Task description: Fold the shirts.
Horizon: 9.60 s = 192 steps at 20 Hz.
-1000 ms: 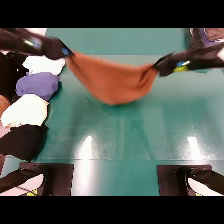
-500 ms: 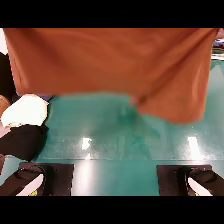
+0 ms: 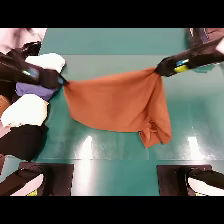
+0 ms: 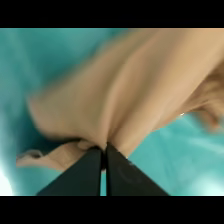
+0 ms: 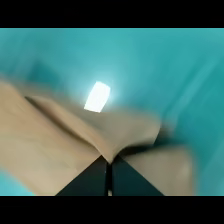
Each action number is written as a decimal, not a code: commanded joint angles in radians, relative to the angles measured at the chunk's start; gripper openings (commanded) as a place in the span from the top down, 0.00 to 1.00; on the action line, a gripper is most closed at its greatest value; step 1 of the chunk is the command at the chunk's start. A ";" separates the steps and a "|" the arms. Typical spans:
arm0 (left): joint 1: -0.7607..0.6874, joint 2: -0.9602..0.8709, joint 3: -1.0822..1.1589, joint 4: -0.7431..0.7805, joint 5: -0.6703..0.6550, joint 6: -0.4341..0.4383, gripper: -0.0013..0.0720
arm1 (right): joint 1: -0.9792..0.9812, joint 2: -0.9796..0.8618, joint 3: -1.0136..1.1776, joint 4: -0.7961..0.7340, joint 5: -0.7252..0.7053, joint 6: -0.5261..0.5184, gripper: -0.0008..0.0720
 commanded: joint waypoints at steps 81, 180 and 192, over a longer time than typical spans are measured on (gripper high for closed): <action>0.299 0.208 0.637 -0.214 0.103 0.076 0.94 | -0.565 0.623 0.047 0.156 -0.124 0.098 0.97; 0.224 -0.097 -0.603 -0.181 0.126 0.212 0.94 | -0.787 0.167 -0.966 0.134 0.138 -0.063 0.40; 0.224 0.311 -0.652 0.045 -0.182 0.055 0.94 | -0.787 0.646 -0.912 0.026 0.395 -0.053 0.97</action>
